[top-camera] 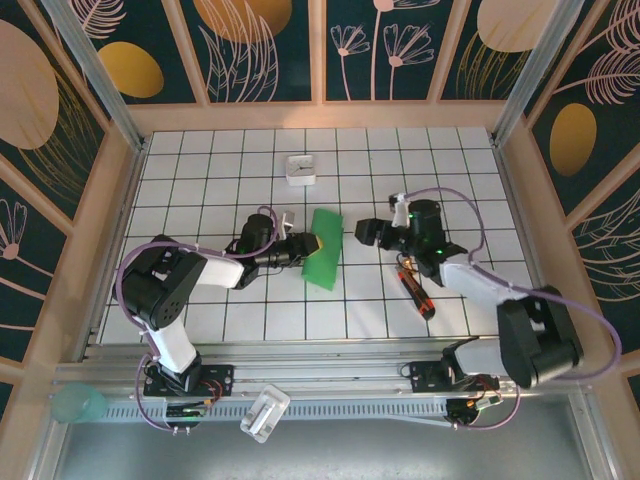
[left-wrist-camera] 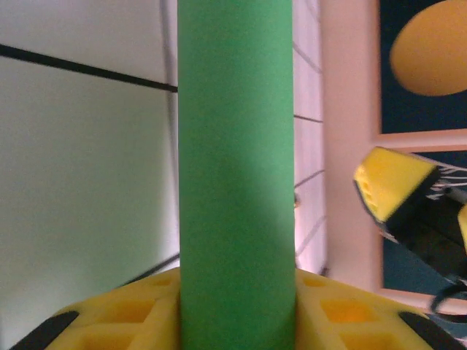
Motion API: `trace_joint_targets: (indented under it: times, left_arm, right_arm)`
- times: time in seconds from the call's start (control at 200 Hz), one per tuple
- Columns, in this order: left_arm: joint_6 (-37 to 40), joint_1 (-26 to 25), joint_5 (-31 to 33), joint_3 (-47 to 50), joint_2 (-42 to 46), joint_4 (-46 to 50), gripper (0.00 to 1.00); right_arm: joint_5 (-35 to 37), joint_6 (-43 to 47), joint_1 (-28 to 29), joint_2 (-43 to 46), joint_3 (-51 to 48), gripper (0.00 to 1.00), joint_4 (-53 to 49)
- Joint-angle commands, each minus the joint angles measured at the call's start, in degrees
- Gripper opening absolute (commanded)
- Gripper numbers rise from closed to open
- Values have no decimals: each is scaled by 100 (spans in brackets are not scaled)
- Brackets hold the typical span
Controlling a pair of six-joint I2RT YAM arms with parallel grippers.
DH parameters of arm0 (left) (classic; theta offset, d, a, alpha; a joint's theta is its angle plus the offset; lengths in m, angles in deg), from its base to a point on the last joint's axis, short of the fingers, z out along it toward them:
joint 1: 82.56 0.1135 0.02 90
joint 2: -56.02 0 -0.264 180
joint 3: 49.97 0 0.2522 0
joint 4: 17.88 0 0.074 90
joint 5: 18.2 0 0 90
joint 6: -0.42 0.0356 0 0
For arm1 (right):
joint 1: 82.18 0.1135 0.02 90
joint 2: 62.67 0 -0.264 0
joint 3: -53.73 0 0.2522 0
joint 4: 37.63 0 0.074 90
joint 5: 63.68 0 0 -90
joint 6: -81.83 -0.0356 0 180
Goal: Fold a paper plane with a square sheet of paper (pick it up from the middle)
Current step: First fold the square sheet of paper in half at the center of the table.
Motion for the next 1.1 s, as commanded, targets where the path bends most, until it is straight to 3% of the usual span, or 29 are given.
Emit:
trace_joint_targets:
  times: [0.0,0.085,0.305,0.851,1.091]
  left_arm:
    - [893,-6,499,8,-24,874,38]
    - [1225,-26,740,-23,-50,1254,38]
    - [1825,-105,1215,-241,-85,2135,39]
    - [2112,-145,1513,-352,-82,2534,46]
    - [2251,-147,1938,-654,270,3187,61]
  right_arm:
    - [-590,-918,310,-627,240,66,976]
    - [-562,-1267,500,-1075,296,55,1298]
    - [-408,-1503,839,-1927,631,38,1444]
    - [-88,-1740,998,-3146,914,19,1458]
    - [275,-1877,1036,-3125,622,16,1422]
